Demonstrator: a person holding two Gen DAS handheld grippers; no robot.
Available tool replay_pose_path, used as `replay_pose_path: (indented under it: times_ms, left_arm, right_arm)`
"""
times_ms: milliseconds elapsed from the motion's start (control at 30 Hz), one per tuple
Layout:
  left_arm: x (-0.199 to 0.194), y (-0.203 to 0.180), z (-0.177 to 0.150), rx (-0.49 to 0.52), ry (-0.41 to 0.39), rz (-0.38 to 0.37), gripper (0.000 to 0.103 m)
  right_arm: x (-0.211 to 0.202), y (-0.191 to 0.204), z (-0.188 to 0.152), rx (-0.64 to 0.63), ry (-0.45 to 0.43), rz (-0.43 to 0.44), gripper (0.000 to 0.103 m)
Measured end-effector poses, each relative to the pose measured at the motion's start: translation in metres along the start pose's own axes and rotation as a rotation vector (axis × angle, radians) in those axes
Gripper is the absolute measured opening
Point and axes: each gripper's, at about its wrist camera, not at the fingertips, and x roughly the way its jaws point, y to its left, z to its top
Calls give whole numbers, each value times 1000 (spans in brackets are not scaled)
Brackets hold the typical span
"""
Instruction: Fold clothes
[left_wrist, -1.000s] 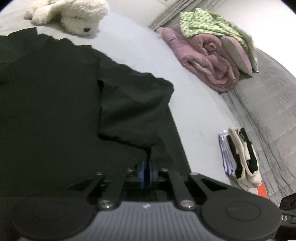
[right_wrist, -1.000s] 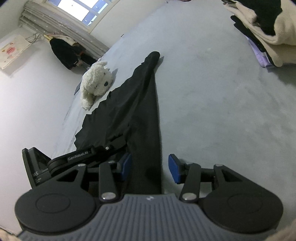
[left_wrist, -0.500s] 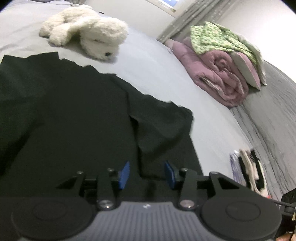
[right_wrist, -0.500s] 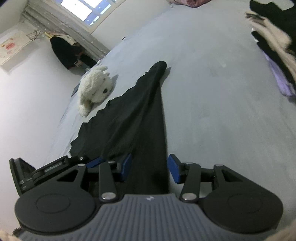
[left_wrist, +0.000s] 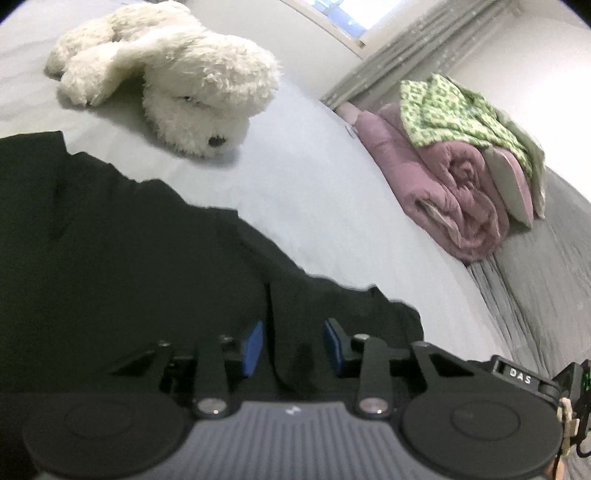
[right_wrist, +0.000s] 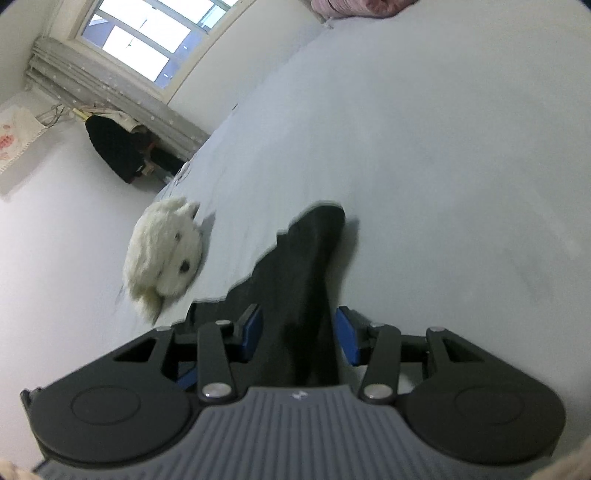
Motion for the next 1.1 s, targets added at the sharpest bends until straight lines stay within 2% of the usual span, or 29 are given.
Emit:
replay_pose_path:
  times_ms: [33,67,100,133,167,233,300,400,467,533,567,600,633,667,767,867,967,1100]
  left_arm:
    - [3,1,1,-4,-7,-2,28]
    - [6,1,3,-4,-8,-4,21]
    - [9,1,4,-4,-9,-5,8]
    - [12,1,5,-3,-12,-7,1]
    - [11,1,5,5,-25,-8,1]
    - [7,-1,5,30,-86,-14,1]
    - [9,-3,4,72,-113,5,1]
    - [19,-4,-2,128,-95,58,4]
    - [18,-7,-2,140,-96,77,4]
    - [14,-14,-1,161,-90,109,8]
    - [10,-19,-2,181,-86,123,18]
    - [7,-23,-3,201,-84,132,27]
    - [2,-29,-4,223,-85,147,43]
    - [-4,-36,-7,250,-89,171,51]
    - [-19,-60,-10,348,-85,247,58]
    - [-36,-79,-13,418,-84,287,63]
    - [-55,-94,-18,455,-87,293,70]
    - [-79,-110,-24,495,-94,292,71]
  right_arm:
    - [6,2,4,-11,-10,-6,46]
    - [10,5,5,-40,-20,-22,42]
    - [14,9,6,-70,-31,-39,32]
    - [18,13,7,-99,-41,-55,22]
    - [21,16,8,-129,-51,-71,8]
    - [20,23,7,-193,-115,-83,7]
    - [17,24,6,-227,-164,-87,6]
    - [32,22,6,-282,-105,-159,6]
    - [30,21,5,-275,-103,-163,9]
    - [28,20,5,-268,-101,-168,16]
    - [26,21,4,-262,-102,-173,21]
    - [22,24,3,-265,-107,-177,36]
    - [16,26,1,-278,-118,-180,43]
    - [10,29,0,-294,-130,-182,48]
    - [-5,39,-6,-350,-145,-167,48]
    - [-20,49,-11,-388,-147,-142,48]
    - [-34,55,-18,-403,-145,-114,49]
    - [-43,65,-29,-413,-137,-85,49]
